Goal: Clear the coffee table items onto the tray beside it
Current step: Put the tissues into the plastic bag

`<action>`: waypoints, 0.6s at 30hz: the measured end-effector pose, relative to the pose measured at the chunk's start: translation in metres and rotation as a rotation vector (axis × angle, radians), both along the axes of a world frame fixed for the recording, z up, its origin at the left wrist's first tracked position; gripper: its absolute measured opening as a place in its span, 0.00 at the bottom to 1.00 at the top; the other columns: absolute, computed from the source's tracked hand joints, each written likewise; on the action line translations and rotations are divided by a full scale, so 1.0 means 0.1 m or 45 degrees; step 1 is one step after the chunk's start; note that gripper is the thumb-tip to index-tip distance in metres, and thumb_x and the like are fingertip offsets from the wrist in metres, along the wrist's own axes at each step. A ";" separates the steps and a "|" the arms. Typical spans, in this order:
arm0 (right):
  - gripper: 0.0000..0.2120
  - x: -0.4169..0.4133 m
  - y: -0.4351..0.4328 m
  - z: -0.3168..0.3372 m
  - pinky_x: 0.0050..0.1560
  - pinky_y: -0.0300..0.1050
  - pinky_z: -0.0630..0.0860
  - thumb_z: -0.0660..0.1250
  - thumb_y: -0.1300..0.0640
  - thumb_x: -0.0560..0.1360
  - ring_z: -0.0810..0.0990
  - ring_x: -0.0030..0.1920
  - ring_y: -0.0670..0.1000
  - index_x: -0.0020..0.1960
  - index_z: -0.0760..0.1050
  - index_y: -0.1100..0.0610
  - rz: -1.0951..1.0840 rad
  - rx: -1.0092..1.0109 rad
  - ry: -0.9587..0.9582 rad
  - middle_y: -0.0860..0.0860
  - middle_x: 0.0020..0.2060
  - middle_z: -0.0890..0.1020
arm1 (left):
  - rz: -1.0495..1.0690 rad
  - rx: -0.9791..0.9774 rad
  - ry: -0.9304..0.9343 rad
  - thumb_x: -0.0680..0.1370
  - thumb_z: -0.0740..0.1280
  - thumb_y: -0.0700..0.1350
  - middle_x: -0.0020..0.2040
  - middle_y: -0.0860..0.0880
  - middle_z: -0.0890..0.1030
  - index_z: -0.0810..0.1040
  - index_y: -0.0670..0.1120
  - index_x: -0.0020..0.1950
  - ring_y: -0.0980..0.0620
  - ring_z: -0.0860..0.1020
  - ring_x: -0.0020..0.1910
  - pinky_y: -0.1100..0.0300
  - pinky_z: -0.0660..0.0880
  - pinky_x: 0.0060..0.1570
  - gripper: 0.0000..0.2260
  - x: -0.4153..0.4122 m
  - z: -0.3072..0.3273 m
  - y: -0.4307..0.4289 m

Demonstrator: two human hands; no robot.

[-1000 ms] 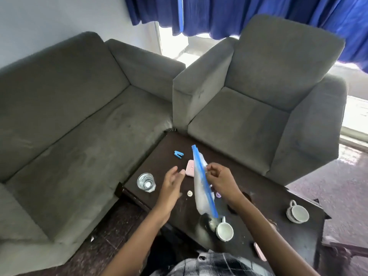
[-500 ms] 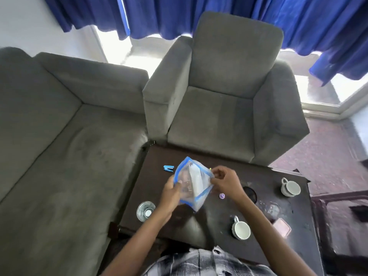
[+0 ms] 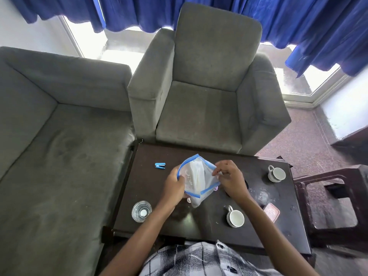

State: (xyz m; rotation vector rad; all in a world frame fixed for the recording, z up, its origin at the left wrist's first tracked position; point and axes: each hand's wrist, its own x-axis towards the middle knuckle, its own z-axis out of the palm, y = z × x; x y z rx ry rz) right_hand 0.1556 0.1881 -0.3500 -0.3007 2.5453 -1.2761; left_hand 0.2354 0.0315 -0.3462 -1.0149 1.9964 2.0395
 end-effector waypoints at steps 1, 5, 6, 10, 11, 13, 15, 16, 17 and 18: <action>0.21 0.00 0.02 0.01 0.47 0.34 0.71 0.57 0.77 0.66 0.75 0.53 0.51 0.35 0.79 0.54 0.039 0.044 0.009 0.52 0.50 0.75 | -0.017 -0.013 -0.001 0.80 0.53 0.37 0.53 0.46 0.78 0.71 0.52 0.56 0.46 0.79 0.51 0.50 0.81 0.43 0.13 0.00 0.00 0.02; 0.24 0.01 0.00 0.06 0.54 0.38 0.62 0.53 0.75 0.69 0.67 0.62 0.55 0.51 0.82 0.58 0.224 0.350 0.058 0.51 0.62 0.73 | -0.099 -0.038 -0.030 0.79 0.55 0.39 0.52 0.47 0.79 0.72 0.52 0.59 0.45 0.80 0.51 0.43 0.80 0.48 0.13 -0.02 0.02 0.14; 0.23 0.01 -0.01 0.08 0.53 0.38 0.61 0.53 0.73 0.70 0.66 0.63 0.54 0.52 0.81 0.57 0.227 0.397 0.040 0.50 0.63 0.72 | -0.116 -0.035 -0.031 0.79 0.55 0.39 0.52 0.48 0.79 0.72 0.53 0.58 0.46 0.80 0.52 0.42 0.79 0.50 0.13 -0.02 0.03 0.19; 0.11 0.04 -0.06 0.10 0.56 0.45 0.67 0.62 0.55 0.74 0.65 0.62 0.54 0.50 0.82 0.56 0.154 0.531 -0.020 0.48 0.62 0.73 | -0.151 -0.022 0.007 0.78 0.55 0.38 0.53 0.48 0.80 0.73 0.55 0.56 0.45 0.80 0.53 0.41 0.77 0.53 0.15 -0.03 0.06 0.33; 0.11 0.04 -0.06 0.10 0.57 0.45 0.67 0.65 0.50 0.73 0.65 0.61 0.53 0.48 0.82 0.55 0.144 0.558 -0.027 0.47 0.60 0.74 | -0.154 -0.022 0.019 0.78 0.56 0.39 0.53 0.48 0.80 0.73 0.55 0.55 0.46 0.80 0.53 0.40 0.77 0.54 0.14 -0.04 0.06 0.35; 0.14 0.05 -0.06 0.11 0.55 0.45 0.67 0.68 0.44 0.71 0.66 0.60 0.52 0.46 0.82 0.54 0.136 0.586 -0.023 0.47 0.56 0.75 | -0.151 -0.023 0.039 0.79 0.57 0.39 0.53 0.48 0.80 0.73 0.58 0.52 0.46 0.80 0.54 0.41 0.76 0.55 0.13 -0.04 0.08 0.39; 0.16 0.07 -0.05 0.12 0.53 0.43 0.66 0.68 0.42 0.70 0.66 0.59 0.52 0.46 0.82 0.54 0.121 0.592 0.014 0.47 0.55 0.75 | -0.139 -0.020 0.053 0.79 0.58 0.40 0.53 0.48 0.81 0.73 0.59 0.49 0.47 0.80 0.54 0.41 0.76 0.55 0.13 -0.04 0.11 0.42; 0.17 0.07 -0.05 0.13 0.52 0.43 0.65 0.67 0.40 0.70 0.66 0.59 0.52 0.46 0.81 0.54 0.118 0.588 0.034 0.46 0.54 0.74 | -0.131 -0.016 0.060 0.79 0.58 0.40 0.53 0.48 0.81 0.73 0.59 0.48 0.47 0.80 0.54 0.41 0.76 0.55 0.13 -0.04 0.12 0.43; 0.18 0.08 -0.06 0.14 0.52 0.43 0.65 0.67 0.39 0.69 0.66 0.58 0.51 0.45 0.81 0.53 0.114 0.572 0.040 0.45 0.53 0.74 | -0.127 -0.015 0.063 0.80 0.58 0.40 0.53 0.48 0.81 0.73 0.59 0.48 0.47 0.80 0.54 0.42 0.76 0.56 0.13 -0.03 0.12 0.44; 0.19 0.08 -0.05 0.14 0.51 0.43 0.65 0.67 0.38 0.69 0.66 0.57 0.50 0.45 0.80 0.53 0.111 0.553 0.034 0.45 0.51 0.73 | -0.126 -0.017 0.068 0.80 0.58 0.40 0.54 0.48 0.81 0.73 0.58 0.48 0.47 0.80 0.54 0.42 0.76 0.56 0.13 -0.04 0.13 0.44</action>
